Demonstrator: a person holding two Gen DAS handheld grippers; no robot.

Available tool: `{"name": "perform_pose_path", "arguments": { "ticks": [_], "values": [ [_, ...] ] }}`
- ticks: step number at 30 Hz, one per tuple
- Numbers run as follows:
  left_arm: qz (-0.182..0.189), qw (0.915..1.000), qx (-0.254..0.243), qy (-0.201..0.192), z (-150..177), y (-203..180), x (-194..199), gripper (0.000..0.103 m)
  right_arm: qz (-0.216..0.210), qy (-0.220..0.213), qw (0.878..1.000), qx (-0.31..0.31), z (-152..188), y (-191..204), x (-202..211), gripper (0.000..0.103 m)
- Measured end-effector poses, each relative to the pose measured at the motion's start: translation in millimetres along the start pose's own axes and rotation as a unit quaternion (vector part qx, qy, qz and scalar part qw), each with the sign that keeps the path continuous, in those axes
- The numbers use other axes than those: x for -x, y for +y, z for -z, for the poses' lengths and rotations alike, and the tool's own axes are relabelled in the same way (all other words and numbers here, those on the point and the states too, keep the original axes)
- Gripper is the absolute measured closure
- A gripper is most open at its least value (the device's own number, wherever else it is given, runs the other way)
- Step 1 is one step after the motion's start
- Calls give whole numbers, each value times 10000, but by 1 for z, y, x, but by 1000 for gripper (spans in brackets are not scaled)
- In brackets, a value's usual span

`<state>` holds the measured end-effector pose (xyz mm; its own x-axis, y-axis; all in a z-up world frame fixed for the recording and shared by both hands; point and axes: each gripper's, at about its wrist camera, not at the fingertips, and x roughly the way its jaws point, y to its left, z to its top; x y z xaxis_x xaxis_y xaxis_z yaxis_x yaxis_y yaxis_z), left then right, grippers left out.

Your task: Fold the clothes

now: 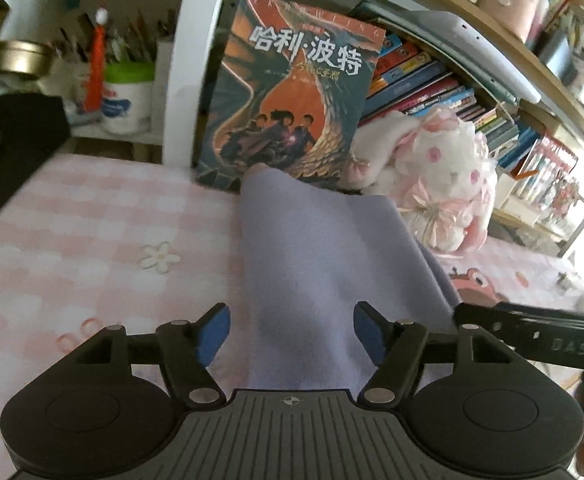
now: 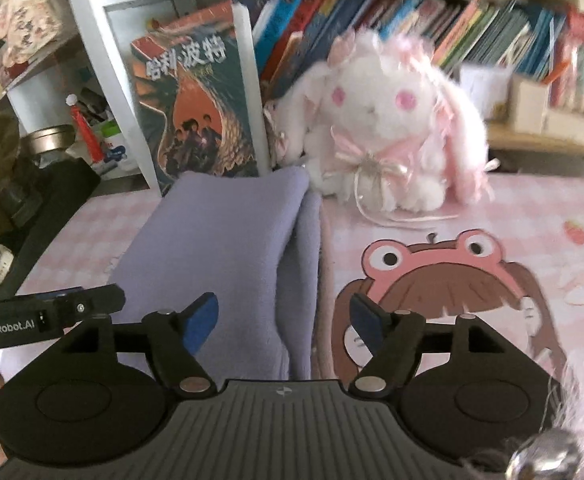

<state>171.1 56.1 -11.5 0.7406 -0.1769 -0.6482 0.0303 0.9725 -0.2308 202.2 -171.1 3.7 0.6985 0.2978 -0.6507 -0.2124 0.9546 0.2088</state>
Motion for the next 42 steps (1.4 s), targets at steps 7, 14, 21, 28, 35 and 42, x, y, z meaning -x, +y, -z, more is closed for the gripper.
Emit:
{"name": "perform_pose_path", "arguments": {
  "ticks": [7, 14, 21, 28, 35, 42],
  "values": [
    [-441, 9986, -291, 99, 29, -14, 24, 21, 319, -59, 9990, 294, 35, 21, 32, 25],
    [-508, 9973, -521, 109, 43, -19, 38, 20, 535, 50, 9973, 497, 61, 34, 47, 19],
    [-426, 9971, -629, 102, 50, -23, 48, 10, 618, 34, 9975, 341, 74, 37, 58, 17],
    [-487, 9960, -754, 37, 54, -27, 55, 7, 752, 17, 9968, 279, 82, 41, 66, 9],
    [-736, 9930, -920, -52, 58, -29, 60, 3, 902, -32, 9956, 262, 85, 46, 70, 3],
    [-751, 9939, -809, -11, 61, -23, 63, 2, 917, -13, 9953, 324, 86, 51, 70, 3]
  ]
}}
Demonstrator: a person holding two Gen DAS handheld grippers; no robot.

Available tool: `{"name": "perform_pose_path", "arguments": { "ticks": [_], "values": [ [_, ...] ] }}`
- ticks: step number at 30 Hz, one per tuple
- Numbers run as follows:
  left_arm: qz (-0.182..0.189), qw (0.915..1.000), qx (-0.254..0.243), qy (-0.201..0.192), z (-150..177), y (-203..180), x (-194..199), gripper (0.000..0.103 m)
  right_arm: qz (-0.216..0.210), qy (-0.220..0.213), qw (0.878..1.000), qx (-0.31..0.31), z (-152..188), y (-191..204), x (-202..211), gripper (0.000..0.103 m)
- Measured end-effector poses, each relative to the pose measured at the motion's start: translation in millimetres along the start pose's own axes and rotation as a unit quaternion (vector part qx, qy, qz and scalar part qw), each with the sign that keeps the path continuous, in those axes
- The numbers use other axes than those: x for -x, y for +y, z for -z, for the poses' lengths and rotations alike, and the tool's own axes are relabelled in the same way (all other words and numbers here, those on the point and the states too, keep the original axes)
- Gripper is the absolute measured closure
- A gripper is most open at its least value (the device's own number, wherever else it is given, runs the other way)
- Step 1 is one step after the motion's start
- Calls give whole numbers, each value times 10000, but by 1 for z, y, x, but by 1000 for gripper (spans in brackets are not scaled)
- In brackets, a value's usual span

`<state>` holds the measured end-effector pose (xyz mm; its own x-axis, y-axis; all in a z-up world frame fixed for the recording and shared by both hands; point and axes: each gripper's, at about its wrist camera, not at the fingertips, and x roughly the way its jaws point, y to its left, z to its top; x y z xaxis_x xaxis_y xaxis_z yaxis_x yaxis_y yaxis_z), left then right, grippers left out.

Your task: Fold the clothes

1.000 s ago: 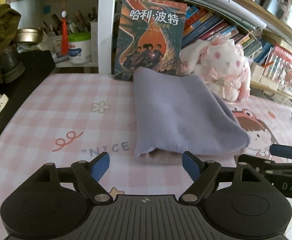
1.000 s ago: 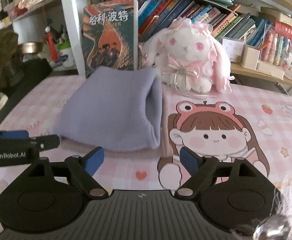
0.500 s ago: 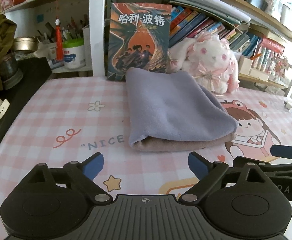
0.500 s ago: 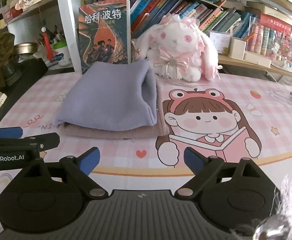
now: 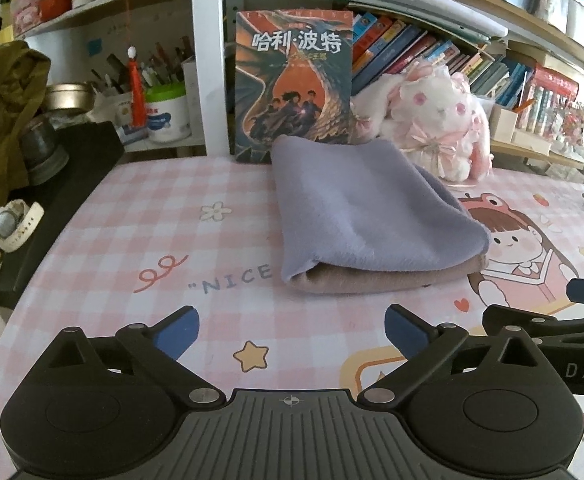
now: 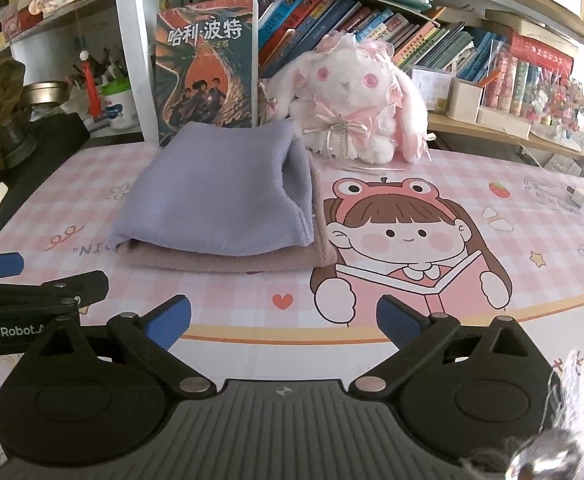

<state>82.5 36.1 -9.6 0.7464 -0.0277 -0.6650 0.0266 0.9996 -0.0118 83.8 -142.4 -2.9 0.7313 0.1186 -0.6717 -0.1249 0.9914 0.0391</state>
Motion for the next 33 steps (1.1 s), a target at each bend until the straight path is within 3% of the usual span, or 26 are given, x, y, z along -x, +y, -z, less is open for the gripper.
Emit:
{"name": "perform_pose_path", "arguments": {
  "ticks": [33],
  "values": [
    [-18, 9998, 82, 161, 5, 4, -1, 2, 40, 97, 9999, -29, 7, 5, 0, 3]
  ]
}}
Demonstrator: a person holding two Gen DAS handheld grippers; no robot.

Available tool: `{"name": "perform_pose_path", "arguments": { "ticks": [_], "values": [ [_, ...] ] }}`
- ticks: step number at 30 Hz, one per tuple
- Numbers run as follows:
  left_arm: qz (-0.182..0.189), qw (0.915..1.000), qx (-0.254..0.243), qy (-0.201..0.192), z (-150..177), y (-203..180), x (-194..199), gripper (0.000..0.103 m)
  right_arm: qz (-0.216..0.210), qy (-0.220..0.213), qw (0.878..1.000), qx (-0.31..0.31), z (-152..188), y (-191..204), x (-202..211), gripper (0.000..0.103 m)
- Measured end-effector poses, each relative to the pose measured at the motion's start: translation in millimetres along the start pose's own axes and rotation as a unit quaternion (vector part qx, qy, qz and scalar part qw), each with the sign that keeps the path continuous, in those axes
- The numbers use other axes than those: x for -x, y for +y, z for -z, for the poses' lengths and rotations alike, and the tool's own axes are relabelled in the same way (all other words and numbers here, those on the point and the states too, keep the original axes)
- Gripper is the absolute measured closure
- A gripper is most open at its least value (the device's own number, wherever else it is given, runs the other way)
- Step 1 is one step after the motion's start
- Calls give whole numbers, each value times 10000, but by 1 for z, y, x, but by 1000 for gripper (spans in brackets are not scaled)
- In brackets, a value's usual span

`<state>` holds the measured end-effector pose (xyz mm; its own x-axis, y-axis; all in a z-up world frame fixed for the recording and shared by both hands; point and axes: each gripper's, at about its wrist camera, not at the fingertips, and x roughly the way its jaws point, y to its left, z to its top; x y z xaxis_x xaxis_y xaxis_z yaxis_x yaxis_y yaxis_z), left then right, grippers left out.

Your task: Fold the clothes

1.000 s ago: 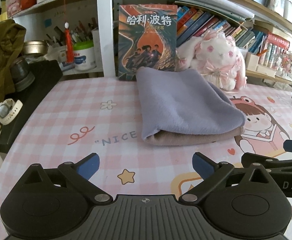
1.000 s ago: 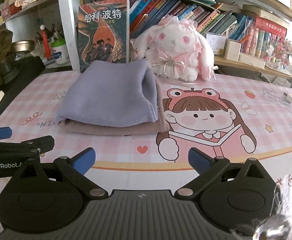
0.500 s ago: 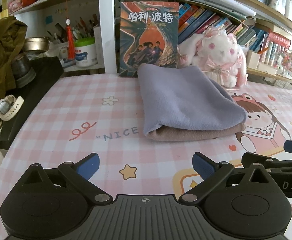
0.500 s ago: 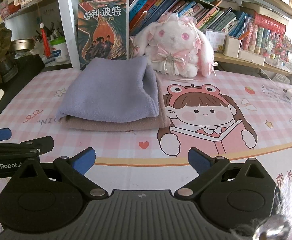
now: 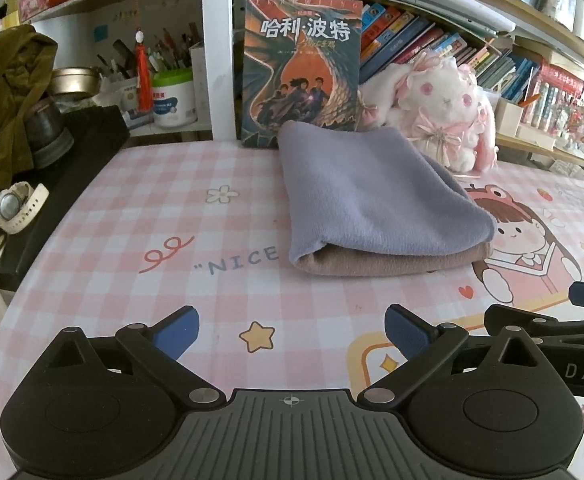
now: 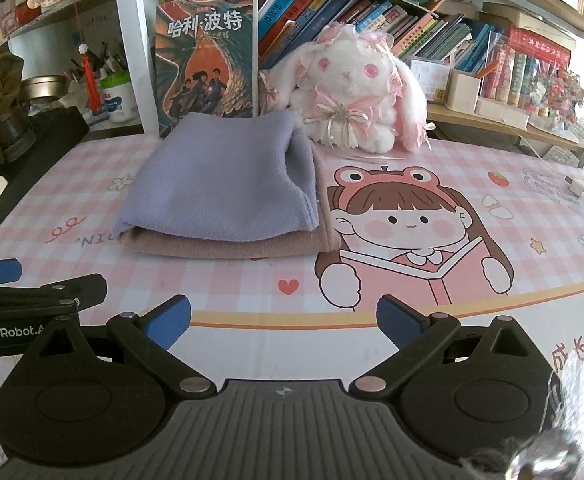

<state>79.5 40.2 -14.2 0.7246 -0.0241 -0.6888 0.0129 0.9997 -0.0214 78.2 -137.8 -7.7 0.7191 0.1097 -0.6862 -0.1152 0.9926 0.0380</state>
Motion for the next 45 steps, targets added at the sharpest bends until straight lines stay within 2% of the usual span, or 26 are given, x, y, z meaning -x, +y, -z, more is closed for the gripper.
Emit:
{"name": "perform_pose_path", "arguments": {
  "ticks": [45],
  "values": [
    [43, 9999, 53, 133, -2, 1, -6, 2, 32, 27, 10000, -37, 0, -1, -3, 3]
  ]
}}
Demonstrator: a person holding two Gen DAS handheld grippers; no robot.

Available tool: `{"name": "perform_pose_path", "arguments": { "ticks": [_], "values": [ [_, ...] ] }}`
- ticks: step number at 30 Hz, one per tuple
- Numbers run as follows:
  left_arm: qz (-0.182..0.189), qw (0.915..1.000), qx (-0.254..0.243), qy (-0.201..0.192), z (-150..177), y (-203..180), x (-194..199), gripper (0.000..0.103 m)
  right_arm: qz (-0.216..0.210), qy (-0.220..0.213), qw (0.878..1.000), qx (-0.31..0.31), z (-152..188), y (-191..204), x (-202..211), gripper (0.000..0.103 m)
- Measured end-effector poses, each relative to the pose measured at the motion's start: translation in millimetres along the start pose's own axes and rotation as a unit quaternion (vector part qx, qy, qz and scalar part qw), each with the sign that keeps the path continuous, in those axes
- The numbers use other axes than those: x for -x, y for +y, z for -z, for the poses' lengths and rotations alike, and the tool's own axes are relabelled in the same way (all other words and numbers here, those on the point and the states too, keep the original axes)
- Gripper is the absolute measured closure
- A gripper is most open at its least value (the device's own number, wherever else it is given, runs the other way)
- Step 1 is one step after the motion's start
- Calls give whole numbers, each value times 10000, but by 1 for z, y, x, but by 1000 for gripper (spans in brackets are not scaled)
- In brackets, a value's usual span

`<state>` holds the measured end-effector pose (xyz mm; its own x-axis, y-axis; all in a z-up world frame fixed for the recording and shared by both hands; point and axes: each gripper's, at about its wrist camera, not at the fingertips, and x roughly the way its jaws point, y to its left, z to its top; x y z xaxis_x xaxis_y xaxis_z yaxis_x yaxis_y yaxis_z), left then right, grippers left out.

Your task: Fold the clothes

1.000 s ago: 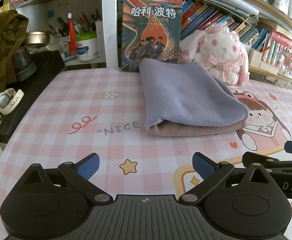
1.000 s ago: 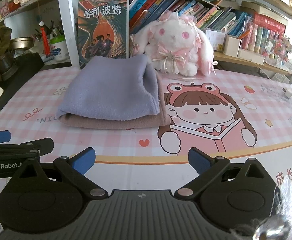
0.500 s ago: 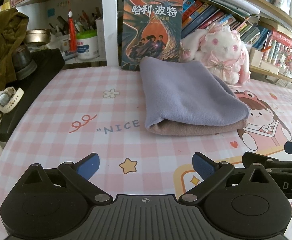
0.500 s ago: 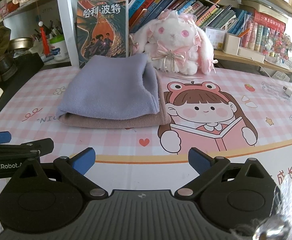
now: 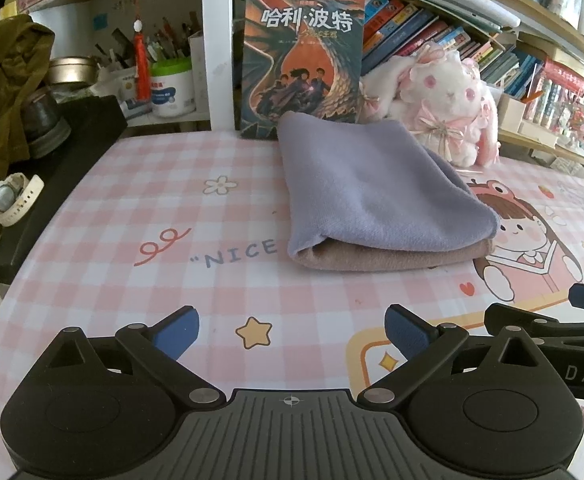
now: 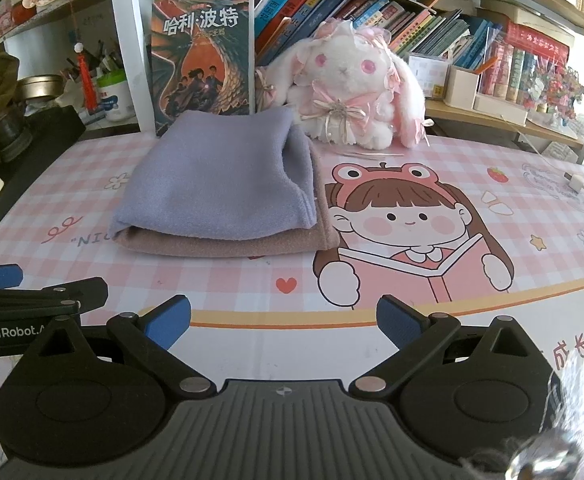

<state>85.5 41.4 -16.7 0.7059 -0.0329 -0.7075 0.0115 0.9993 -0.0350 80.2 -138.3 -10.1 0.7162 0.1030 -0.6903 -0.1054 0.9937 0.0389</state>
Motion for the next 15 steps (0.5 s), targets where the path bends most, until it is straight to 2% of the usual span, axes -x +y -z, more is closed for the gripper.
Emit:
{"name": "perform_pose_path", "arguments": {
  "ticks": [15],
  "values": [
    [66, 10000, 7, -26, -1, 1, 0, 2, -9, -15, 10000, -26, 0, -1, 0, 3]
  ]
}}
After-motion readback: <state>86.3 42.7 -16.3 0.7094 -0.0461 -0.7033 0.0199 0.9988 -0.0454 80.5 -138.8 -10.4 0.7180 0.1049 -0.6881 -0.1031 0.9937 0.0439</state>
